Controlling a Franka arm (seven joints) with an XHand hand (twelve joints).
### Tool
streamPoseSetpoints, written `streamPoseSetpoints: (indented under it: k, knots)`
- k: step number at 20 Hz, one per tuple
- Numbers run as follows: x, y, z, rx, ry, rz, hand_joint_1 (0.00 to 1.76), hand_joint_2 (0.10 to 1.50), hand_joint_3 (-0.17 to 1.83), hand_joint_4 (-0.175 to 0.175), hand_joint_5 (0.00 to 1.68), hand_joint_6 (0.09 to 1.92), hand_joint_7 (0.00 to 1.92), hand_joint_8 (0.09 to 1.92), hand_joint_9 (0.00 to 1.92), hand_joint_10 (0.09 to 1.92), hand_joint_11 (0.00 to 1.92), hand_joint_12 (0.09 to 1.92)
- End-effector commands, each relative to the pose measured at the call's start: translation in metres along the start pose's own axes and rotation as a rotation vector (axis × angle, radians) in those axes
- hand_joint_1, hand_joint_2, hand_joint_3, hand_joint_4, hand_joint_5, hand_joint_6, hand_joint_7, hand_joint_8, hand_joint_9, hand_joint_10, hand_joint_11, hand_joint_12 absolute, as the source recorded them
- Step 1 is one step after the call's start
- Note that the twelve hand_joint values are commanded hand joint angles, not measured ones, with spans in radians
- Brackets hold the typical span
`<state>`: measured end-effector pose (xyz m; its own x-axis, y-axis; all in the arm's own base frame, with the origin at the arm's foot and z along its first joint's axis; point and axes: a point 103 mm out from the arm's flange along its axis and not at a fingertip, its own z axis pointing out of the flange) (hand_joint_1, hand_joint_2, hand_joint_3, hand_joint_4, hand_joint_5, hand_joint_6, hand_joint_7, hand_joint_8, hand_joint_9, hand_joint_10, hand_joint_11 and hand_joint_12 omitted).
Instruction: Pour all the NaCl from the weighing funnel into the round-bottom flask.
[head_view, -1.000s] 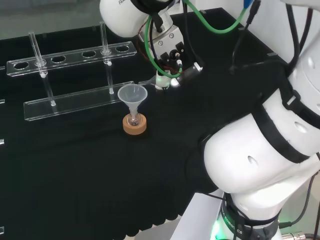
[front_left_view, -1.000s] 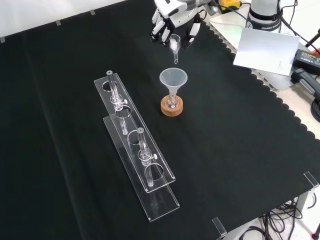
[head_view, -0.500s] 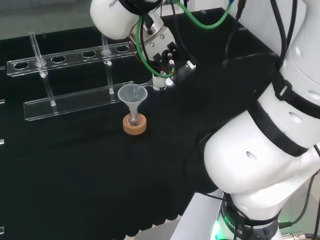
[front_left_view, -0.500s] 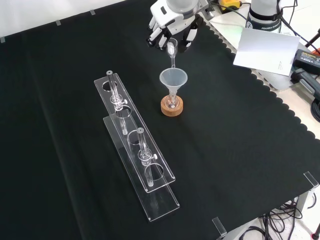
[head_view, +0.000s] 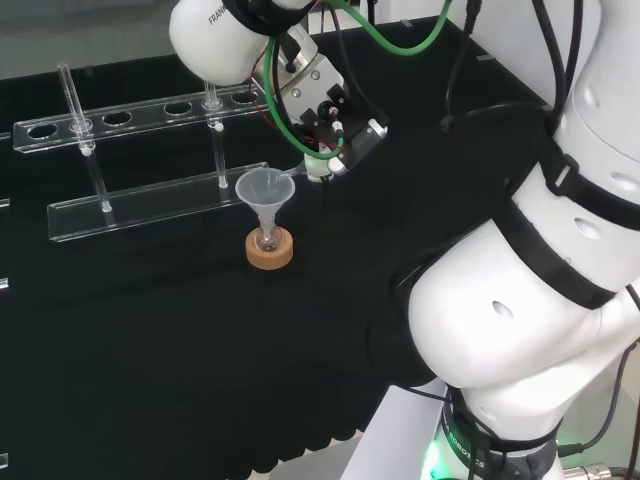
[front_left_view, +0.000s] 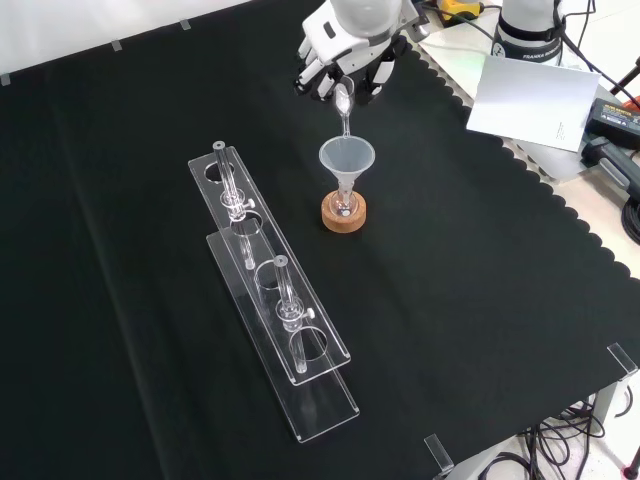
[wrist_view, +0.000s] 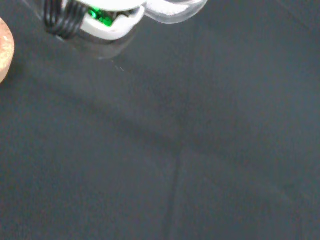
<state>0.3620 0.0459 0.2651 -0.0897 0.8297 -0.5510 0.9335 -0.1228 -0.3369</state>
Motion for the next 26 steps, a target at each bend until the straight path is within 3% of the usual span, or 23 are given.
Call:
streamPoseSetpoints:
  k: [1, 26]
  knots:
    - [0.002, -0.001, -0.003, -0.001, -0.031, -0.003, 1.12, 0.74, 0.47, 0.175, 1.33, 0.5, 0.53, 0.7, 1.05, 0.33, 0.95, 0.99]
    - [0.013, 0.006, -0.013, 0.005, -0.136, -0.013, 1.12, 0.74, 0.46, 0.175, 1.33, 0.5, 0.53, 0.71, 1.06, 0.31, 0.96, 0.98]
